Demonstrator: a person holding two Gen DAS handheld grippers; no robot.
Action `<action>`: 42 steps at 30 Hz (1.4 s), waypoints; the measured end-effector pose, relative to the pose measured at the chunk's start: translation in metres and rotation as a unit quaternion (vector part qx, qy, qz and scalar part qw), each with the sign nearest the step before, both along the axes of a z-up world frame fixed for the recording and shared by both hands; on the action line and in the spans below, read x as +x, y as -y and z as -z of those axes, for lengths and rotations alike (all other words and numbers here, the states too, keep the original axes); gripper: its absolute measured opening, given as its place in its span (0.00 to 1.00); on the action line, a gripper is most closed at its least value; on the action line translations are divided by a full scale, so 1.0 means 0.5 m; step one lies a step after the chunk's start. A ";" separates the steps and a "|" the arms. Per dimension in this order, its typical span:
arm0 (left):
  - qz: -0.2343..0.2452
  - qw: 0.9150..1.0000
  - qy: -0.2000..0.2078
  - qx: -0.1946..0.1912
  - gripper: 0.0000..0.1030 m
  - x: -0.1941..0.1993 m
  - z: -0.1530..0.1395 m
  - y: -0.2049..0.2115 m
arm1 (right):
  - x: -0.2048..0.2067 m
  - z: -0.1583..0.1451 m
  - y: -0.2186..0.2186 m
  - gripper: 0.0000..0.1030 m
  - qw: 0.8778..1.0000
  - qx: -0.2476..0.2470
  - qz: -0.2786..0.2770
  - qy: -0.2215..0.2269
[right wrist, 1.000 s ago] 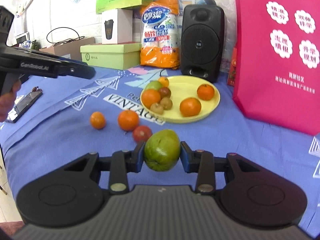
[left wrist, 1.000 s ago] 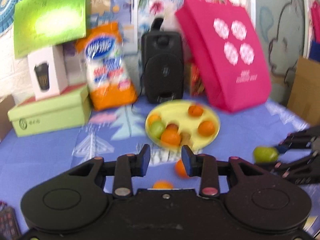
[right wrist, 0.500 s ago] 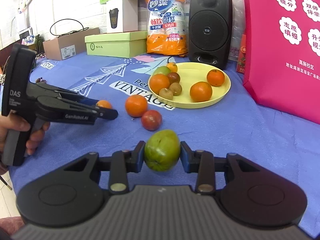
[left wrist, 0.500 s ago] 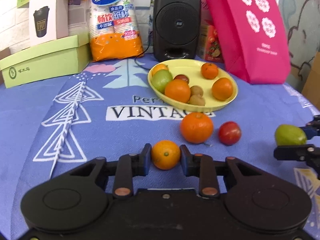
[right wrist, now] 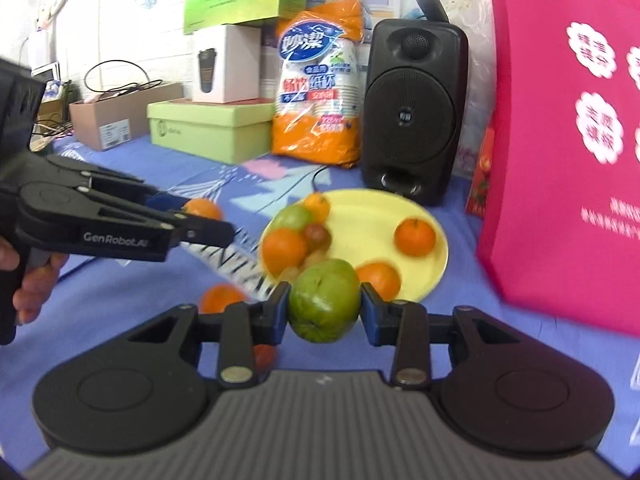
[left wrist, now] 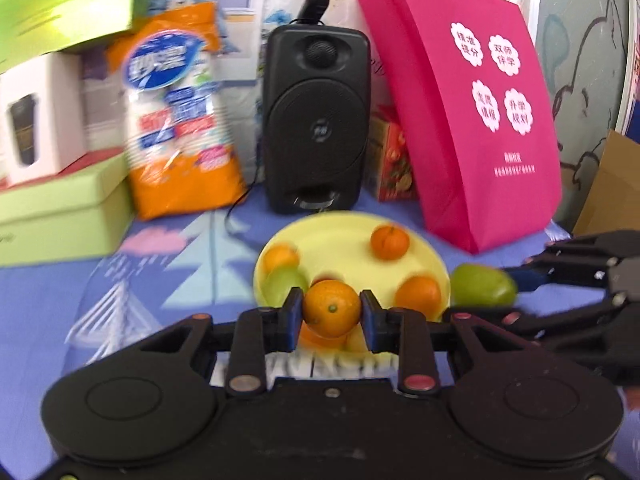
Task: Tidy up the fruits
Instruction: 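Place the green mango on the plate with the right tool while the left tool places its orange, then grasp a red tomato with the right tool while the left tool grasps a tangerine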
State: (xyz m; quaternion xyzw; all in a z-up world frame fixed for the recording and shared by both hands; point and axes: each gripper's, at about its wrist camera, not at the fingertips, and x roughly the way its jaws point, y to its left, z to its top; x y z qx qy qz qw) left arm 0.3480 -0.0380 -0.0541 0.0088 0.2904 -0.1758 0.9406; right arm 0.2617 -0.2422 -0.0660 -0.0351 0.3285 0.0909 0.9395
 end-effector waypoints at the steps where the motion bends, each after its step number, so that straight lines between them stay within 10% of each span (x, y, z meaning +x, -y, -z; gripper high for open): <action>1: 0.001 1.000 -0.001 0.006 0.28 0.026 0.001 0.011 | 0.021 0.003 0.002 0.35 1.000 -0.004 0.003 -0.001; 10: -0.020 0.999 -0.038 -0.007 0.33 0.175 0.040 0.052 | 0.141 0.056 0.032 0.35 1.000 0.007 0.027 -0.008; 15: -0.034 0.999 -0.028 -0.007 0.61 0.179 0.038 0.048 | 0.140 0.060 0.033 0.38 1.000 0.008 0.028 -0.005; 28: -0.034 0.999 0.002 0.002 0.61 -0.027 0.008 -0.029 | -0.005 -0.001 0.039 0.43 0.999 0.036 0.024 0.021; 42: -0.026 0.999 -0.014 0.038 0.61 -0.166 0.099 -0.012 | -0.129 0.078 -0.052 0.43 0.998 0.035 -0.011 -0.047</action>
